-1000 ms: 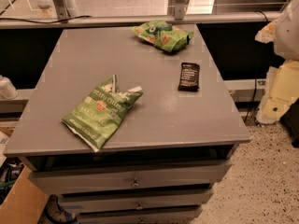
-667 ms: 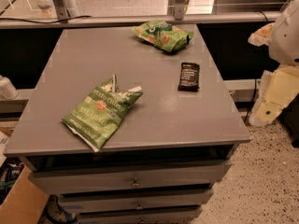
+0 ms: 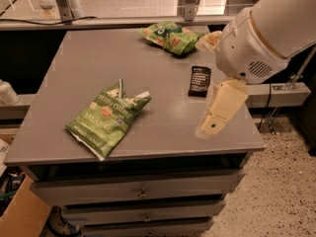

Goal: Move green jalapeno chip bag near green rice chip bag

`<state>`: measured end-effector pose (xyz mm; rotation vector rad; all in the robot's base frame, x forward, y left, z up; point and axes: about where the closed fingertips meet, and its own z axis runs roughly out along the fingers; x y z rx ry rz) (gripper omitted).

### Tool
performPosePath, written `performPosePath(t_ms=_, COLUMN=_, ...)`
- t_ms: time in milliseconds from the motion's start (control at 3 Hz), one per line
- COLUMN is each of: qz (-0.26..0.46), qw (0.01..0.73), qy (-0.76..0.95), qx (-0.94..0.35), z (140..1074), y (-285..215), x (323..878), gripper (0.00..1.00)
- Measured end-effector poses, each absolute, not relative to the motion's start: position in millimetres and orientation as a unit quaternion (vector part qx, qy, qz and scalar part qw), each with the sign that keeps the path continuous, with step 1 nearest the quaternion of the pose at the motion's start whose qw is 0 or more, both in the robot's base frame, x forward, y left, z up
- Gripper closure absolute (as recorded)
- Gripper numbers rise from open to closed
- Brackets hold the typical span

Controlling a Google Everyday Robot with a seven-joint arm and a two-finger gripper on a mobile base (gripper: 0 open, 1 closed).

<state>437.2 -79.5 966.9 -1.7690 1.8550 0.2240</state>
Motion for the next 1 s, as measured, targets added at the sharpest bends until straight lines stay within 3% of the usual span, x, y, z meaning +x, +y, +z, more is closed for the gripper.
performPosePath(t_ms=333, qz=0.083, qw=0.28, qy=0.692, qx=-0.66, z=967.0, y=-79.5, x=437.2, gripper=0.0)
performPosePath(t_ms=1000, qz=0.172, qw=0.316, qy=0.674, qx=-0.646, z=925.7, y=-14.3, x=460.3, gripper=0.0)
